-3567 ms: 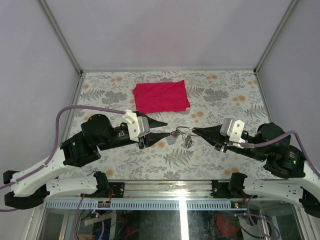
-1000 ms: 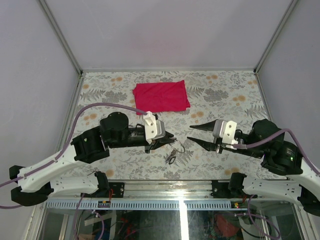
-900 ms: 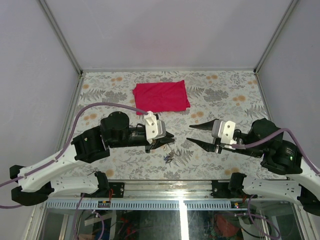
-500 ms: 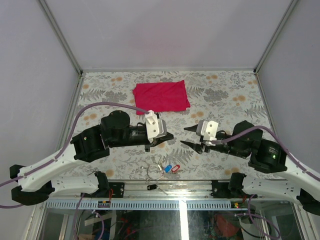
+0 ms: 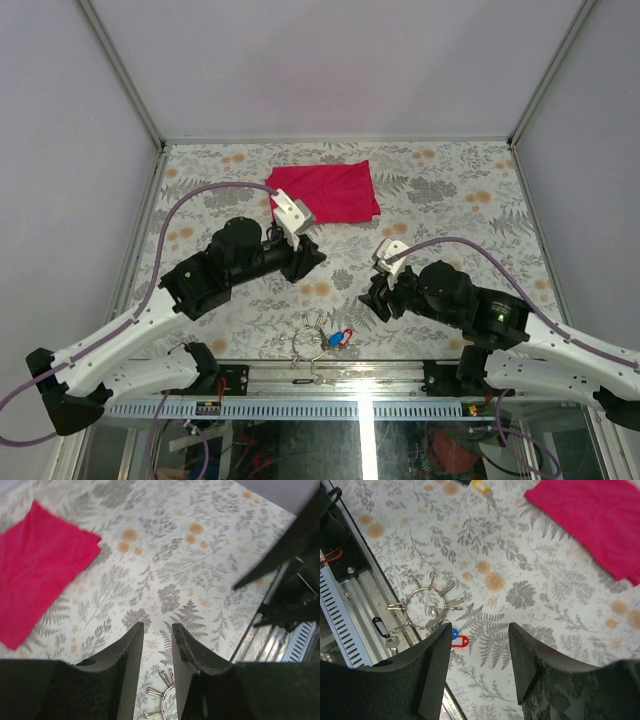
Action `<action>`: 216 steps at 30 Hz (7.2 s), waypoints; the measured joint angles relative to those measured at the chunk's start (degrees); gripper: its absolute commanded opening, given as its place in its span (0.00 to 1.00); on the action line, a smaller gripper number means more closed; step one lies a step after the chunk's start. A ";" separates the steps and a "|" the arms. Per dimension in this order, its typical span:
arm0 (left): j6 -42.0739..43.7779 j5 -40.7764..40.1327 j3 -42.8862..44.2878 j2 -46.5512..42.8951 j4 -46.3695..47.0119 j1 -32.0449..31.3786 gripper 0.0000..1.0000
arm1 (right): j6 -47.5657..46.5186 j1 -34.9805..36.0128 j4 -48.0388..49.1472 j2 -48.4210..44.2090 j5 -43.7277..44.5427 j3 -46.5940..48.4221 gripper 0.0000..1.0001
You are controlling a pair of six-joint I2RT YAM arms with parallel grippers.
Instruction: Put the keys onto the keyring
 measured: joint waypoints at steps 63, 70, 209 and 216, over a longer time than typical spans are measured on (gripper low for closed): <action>-15.89 -3.85 -12.79 -4.63 -0.92 27.26 0.68 | 41.44 -0.28 4.04 51.54 2.32 9.33 0.37; -15.15 -3.98 -12.79 -4.66 -0.94 27.26 0.68 | 40.26 -0.31 3.34 54.49 2.75 14.91 0.35; 15.91 -15.10 -0.72 -0.81 25.53 -1.14 0.00 | 24.15 -2.58 47.87 21.14 13.27 12.02 0.00; 16.81 -15.39 -0.50 -0.81 24.90 -1.27 0.00 | 23.67 -2.69 46.40 20.15 12.44 12.02 0.34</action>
